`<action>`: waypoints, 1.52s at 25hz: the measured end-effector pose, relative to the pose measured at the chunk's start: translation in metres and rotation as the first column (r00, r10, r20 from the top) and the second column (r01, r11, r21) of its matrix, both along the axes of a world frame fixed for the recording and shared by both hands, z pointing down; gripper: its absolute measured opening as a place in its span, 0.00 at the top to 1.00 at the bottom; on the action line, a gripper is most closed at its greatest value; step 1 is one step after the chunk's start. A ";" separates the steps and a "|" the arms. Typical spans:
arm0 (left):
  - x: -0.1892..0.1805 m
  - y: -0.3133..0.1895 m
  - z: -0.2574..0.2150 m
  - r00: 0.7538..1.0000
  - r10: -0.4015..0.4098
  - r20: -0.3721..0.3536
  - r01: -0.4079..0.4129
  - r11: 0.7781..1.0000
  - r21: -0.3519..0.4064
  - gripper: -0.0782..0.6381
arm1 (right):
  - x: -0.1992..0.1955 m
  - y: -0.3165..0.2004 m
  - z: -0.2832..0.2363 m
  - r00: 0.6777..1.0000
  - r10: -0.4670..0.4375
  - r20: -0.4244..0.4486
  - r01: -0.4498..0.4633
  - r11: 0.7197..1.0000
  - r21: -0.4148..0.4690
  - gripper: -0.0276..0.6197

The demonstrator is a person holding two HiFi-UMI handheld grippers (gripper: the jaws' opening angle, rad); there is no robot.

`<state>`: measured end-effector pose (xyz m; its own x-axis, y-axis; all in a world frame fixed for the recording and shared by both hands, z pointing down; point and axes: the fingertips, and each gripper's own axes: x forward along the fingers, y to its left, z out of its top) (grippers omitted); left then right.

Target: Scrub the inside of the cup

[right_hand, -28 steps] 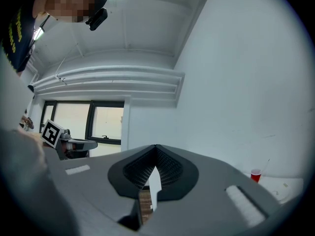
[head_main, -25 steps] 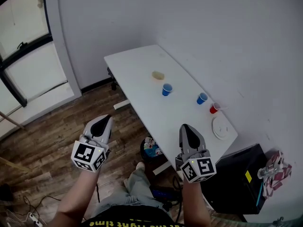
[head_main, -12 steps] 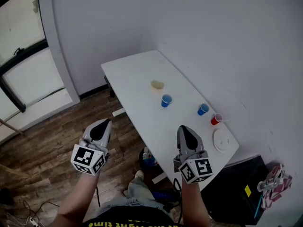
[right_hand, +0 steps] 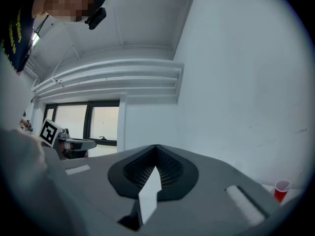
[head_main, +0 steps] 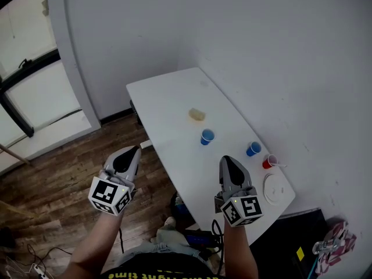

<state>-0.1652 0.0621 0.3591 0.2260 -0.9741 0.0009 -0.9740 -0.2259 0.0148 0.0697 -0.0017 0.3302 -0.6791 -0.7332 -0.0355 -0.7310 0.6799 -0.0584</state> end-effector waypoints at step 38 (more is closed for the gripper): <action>0.052 -0.172 0.006 0.989 0.145 0.009 -0.145 0.989 -0.007 0.88 | 0.038 -0.128 0.012 0.997 0.081 0.003 -0.081 0.996 -0.032 0.95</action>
<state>-0.1136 -0.1097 0.3648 0.3644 -0.9312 0.0099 -0.9312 -0.3644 0.0080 0.1076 -0.1300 0.3425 -0.6177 -0.7863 -0.0141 -0.7830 0.6165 -0.0828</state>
